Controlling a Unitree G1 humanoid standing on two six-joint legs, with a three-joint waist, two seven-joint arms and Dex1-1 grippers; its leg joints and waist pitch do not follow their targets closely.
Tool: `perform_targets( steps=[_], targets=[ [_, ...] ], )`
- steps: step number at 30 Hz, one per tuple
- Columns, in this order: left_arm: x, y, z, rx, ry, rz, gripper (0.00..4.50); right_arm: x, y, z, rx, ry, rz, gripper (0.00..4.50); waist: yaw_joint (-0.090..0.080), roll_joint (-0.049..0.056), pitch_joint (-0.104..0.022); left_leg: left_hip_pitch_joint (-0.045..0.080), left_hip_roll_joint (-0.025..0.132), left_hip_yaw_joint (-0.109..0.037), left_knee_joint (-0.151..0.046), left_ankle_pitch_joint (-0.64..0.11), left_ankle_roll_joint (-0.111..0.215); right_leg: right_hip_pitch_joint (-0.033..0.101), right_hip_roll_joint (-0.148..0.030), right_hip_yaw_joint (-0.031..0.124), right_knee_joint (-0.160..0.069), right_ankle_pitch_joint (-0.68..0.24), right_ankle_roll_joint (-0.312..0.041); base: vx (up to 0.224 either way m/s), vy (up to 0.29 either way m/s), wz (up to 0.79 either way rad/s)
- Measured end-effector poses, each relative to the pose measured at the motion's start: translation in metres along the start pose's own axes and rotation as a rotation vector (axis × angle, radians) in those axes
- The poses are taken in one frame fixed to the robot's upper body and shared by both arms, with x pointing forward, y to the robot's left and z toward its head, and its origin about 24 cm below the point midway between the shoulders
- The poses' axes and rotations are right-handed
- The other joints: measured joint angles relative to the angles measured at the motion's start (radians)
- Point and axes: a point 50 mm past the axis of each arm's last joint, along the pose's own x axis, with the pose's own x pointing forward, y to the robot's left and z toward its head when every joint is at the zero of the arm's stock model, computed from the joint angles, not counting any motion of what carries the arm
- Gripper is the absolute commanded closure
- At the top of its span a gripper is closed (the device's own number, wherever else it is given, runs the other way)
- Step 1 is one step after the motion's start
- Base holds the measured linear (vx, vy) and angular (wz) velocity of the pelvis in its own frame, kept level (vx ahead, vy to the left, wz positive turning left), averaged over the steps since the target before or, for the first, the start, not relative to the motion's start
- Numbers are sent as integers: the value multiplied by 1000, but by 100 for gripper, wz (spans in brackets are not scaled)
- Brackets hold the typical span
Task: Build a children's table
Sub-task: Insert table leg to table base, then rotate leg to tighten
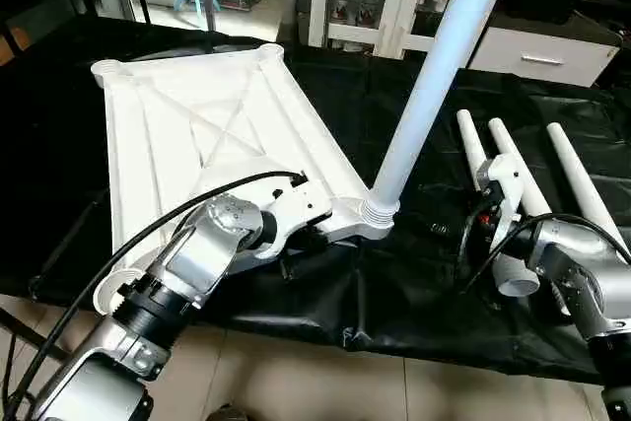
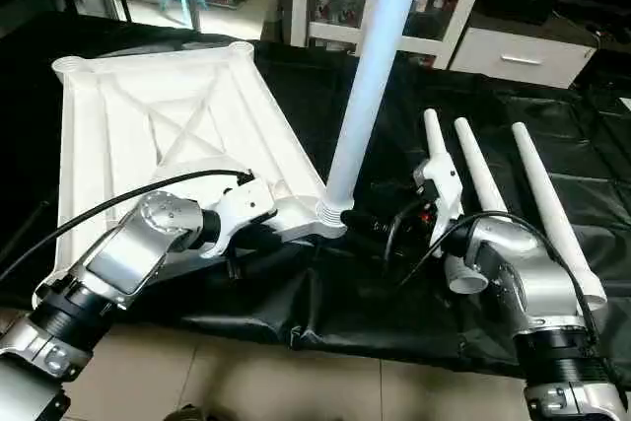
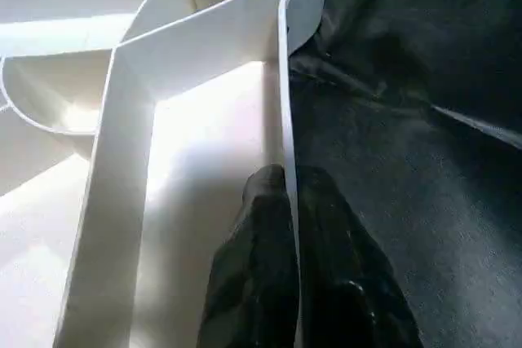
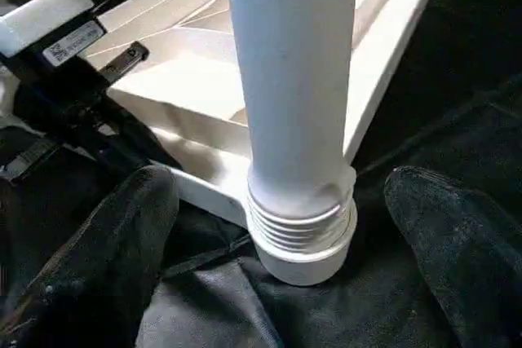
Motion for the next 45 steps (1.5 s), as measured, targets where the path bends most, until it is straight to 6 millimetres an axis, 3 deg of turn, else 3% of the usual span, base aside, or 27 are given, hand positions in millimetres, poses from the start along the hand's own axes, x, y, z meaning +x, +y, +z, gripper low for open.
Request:
perform_targets(
  steps=[20,42,45],
  targets=[
    [-5,-13,-3,43,6,-124,450,3,-5,2,-52,48,103,5,7,0,0,0,1,1,7,1,0,0,-1,1,8,0,0,0,0,0],
    [-7,-20,-4,94,19,-188,450,9,6,-7,-73,137,250,5,5,0,0,1,1,1,9,1,-1,0,-2,1,12,0,0,0,0,0],
    [-8,-21,-4,97,20,-192,450,10,7,-8,-75,138,267,31,6,0,0,1,1,1,9,1,-1,0,-2,1,12,0,0,0,0,0]
  ],
)
